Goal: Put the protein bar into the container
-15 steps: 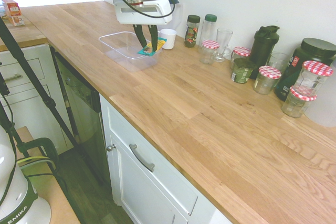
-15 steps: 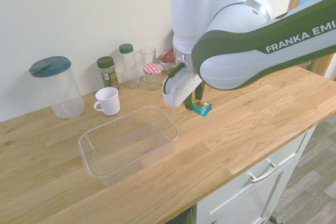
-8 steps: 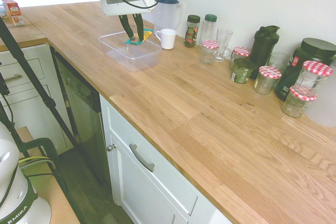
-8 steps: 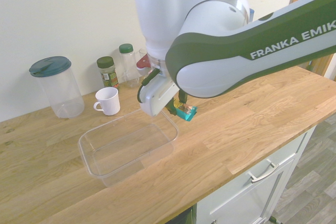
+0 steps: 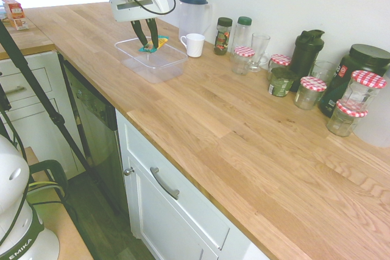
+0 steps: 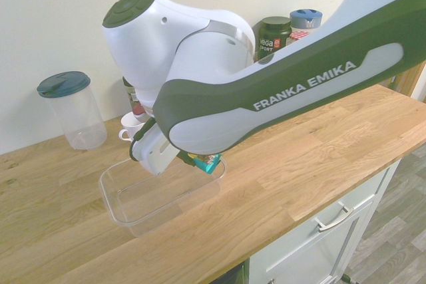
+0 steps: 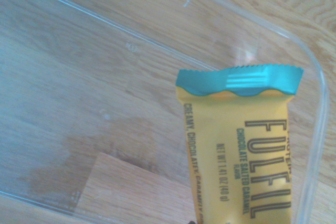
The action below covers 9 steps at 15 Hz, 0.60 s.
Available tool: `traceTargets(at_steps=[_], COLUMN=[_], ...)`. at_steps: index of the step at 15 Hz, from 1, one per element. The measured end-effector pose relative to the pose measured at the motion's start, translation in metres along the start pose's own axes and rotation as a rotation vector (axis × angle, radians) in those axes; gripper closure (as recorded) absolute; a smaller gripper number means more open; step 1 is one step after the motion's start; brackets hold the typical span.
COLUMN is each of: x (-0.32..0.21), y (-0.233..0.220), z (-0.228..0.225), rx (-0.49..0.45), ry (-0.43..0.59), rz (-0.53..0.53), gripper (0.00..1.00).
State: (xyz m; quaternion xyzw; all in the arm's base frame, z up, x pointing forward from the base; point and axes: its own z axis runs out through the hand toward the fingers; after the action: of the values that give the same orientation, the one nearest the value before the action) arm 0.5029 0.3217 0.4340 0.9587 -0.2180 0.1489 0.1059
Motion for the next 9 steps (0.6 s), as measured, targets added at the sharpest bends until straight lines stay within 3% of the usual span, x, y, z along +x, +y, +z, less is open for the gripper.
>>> traceTargets(at_steps=[9], x=[0.005], y=[-0.038], z=[0.033], rx=[-0.044], ry=[-0.012], rz=[0.012], gripper=[1.0])
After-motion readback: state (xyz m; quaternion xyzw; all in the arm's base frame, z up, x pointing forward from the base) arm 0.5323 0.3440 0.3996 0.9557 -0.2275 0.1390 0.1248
